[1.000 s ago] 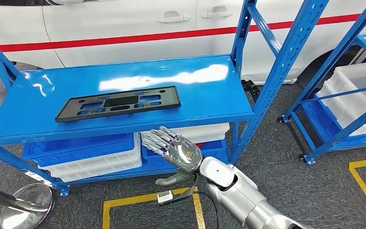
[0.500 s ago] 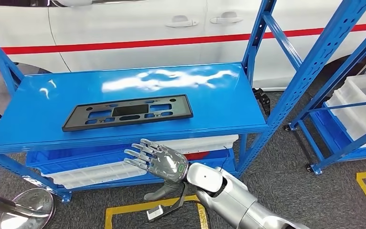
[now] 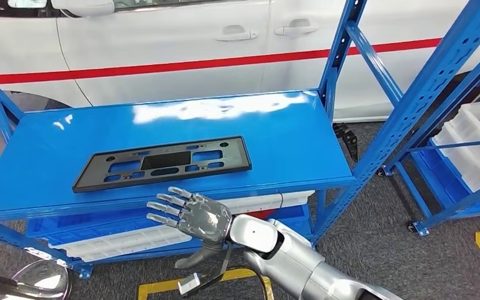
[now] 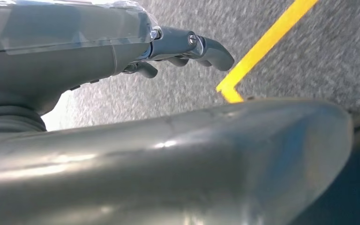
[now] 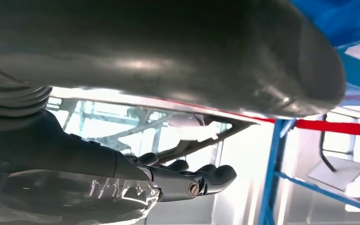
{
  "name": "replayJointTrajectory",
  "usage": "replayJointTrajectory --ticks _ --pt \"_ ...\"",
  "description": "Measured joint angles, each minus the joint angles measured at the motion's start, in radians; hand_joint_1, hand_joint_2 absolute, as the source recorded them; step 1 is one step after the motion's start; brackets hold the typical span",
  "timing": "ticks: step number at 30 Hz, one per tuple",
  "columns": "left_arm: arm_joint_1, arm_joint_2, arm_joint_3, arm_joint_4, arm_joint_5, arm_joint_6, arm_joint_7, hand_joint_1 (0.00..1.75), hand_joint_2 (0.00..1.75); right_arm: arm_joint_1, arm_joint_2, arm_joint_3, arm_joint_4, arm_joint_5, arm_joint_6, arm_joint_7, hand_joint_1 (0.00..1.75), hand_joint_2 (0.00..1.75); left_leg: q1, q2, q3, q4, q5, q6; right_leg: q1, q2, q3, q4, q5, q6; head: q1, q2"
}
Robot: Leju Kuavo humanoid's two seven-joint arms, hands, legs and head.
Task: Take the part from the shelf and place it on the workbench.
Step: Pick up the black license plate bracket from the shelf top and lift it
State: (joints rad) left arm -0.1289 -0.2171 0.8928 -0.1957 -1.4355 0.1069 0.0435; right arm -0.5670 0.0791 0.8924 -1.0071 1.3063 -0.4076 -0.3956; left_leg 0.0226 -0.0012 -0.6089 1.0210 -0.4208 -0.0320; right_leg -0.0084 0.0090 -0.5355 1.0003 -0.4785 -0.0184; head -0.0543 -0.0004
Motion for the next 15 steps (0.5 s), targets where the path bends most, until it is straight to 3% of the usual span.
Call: replayJointTrajectory --ticks 3,5,6,9,10,11,13,15 --pt "-0.001 0.000 -0.005 0.000 -0.005 -0.001 0.002 0.00 0.00 -0.014 0.020 0.010 0.017 -0.010 0.019 0.027 0.00 0.00 -0.004 0.000 0.011 -0.015 -0.004 0.032 0.002 -0.001 0.004 0.012 -0.009 0.020 0.000 0.000" --pt "-0.002 0.000 -0.008 0.000 -0.010 -0.002 0.003 0.00 0.00 -0.024 0.034 0.014 0.024 -0.010 0.036 0.042 0.00 0.00 -0.002 -0.002 0.026 -0.018 -0.010 0.045 -0.001 -0.002 -0.010 0.054 -0.027 0.028 0.000 0.000" --pt "-0.003 0.000 -0.011 0.001 -0.011 -0.002 0.004 0.00 0.00 -0.030 0.040 0.015 0.027 -0.009 0.045 0.047 0.00 0.00 -0.002 -0.002 0.032 -0.020 -0.013 0.050 -0.002 -0.003 -0.037 0.103 -0.047 0.031 0.000 0.000" --pt "-0.005 0.000 -0.019 0.001 -0.013 -0.003 0.006 0.00 0.00 -0.040 0.051 0.022 0.042 -0.013 0.073 0.066 0.00 0.00 -0.005 -0.004 0.047 -0.019 -0.028 0.059 -0.004 -0.004 -0.158 0.279 -0.103 0.037 0.000 0.000" --pt "-0.005 0.000 -0.020 0.001 -0.013 -0.003 0.007 0.00 0.00 -0.041 0.054 0.025 0.049 -0.017 0.079 0.073 0.00 0.00 -0.005 -0.005 0.054 -0.019 -0.035 0.059 -0.004 -0.004 -0.183 0.296 -0.095 0.035 0.000 0.000" --pt "-0.004 0.000 -0.021 0.001 -0.014 -0.003 0.008 0.00 0.00 -0.043 0.059 0.027 0.056 -0.022 0.083 0.080 0.00 0.00 -0.006 -0.007 0.064 -0.019 -0.043 0.058 -0.003 -0.004 -0.190 0.279 -0.067 0.033 0.000 0.000" --pt "-0.004 -0.001 -0.023 0.001 -0.017 -0.003 0.009 0.00 0.00 -0.051 0.070 0.030 0.071 -0.029 0.083 0.090 0.00 0.00 -0.008 -0.008 0.085 -0.020 -0.060 0.054 0.000 -0.004 -0.159 0.154 0.030 0.021 0.000 0.000" --pt "-0.006 -0.004 -0.023 0.002 -0.018 -0.004 0.010 0.00 0.00 -0.062 0.080 0.031 0.089 -0.036 0.080 0.095 0.00 0.00 -0.009 -0.008 0.097 -0.020 -0.074 0.046 0.010 -0.007 -0.127 0.049 0.081 0.007 0.000 0.000"
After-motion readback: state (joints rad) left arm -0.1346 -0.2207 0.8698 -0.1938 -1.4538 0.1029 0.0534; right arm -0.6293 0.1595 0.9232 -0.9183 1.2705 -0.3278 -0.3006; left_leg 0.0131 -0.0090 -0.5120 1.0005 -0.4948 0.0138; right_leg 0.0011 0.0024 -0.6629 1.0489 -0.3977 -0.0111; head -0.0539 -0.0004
